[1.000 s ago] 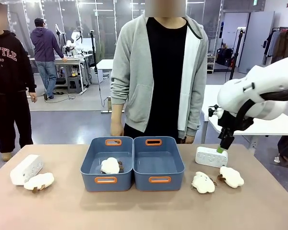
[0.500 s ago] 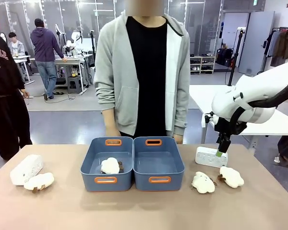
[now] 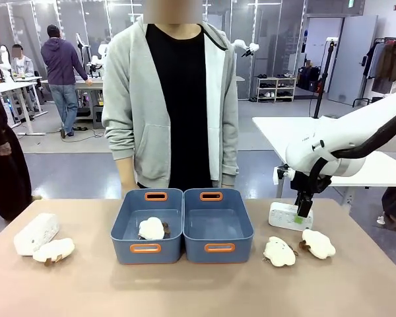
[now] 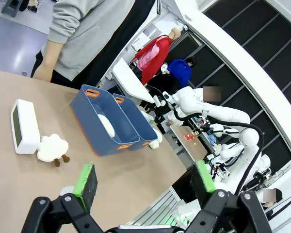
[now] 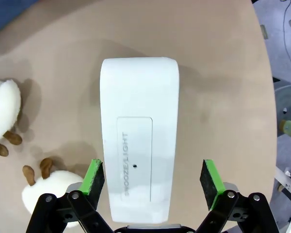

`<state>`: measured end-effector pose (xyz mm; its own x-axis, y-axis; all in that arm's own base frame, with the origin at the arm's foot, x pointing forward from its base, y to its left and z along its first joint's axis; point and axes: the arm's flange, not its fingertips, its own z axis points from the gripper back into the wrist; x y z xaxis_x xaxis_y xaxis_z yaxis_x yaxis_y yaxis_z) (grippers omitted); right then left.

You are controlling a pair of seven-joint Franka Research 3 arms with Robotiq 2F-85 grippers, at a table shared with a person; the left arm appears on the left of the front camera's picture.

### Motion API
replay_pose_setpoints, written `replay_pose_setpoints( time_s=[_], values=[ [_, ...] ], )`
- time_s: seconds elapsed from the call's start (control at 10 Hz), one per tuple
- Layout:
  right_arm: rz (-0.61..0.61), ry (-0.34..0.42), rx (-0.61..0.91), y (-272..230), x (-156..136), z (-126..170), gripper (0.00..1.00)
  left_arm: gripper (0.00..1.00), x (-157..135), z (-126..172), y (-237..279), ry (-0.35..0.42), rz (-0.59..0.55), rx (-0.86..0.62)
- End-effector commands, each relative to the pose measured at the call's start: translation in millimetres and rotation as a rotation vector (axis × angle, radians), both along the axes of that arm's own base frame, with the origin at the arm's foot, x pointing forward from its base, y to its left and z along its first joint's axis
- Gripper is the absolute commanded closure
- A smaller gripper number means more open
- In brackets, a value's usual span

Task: Sort the digital clocks into the basket.
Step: Pick up the Digital clock from the table and place it into the empty Plastic storage basket.

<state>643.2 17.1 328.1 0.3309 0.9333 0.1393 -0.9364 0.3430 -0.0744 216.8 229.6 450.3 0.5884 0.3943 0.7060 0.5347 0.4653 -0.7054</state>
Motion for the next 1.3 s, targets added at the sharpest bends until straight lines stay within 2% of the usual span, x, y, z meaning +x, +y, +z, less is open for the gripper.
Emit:
replay_pose_setpoints(
  time_s=[0.0,0.2,0.3,0.4,0.6,0.8,0.9,1.0,1.2],
  values=[
    [-0.011,0.053,-0.012,9,7,-5,0.0,0.0,2,1,3,-0.033,-0.003,-0.009],
    [-0.005,0.072,-0.023,11,7,-13,0.0,0.0,2,1,3,-0.033,-0.003,-0.009],
    [0.0,0.084,-0.044,12,6,-17,0.22,0.0,2,1,3,-0.033,-0.003,-0.009],
    [-0.003,0.085,-0.055,12,7,-19,0.58,0.0,2,1,3,-0.033,-0.003,-0.009],
    [-0.005,0.082,-0.048,10,6,-17,1.0,0.0,2,1,3,-0.033,-0.003,-0.009],
    [-0.006,0.08,-0.025,7,5,-10,1.0,0.0,2,1,3,-0.033,-0.003,-0.009],
    [-0.008,0.072,0.007,4,3,0,0.95,0.0,2,1,3,-0.033,-0.003,-0.009],
    [-0.005,0.083,0.061,2,-1,12,0.62,0.0,2,1,3,-0.033,-0.003,-0.009],
    [0.027,0.061,0.117,-3,-24,50,0.62,0.0,2,1,3,-0.033,-0.003,-0.009]
  ],
)
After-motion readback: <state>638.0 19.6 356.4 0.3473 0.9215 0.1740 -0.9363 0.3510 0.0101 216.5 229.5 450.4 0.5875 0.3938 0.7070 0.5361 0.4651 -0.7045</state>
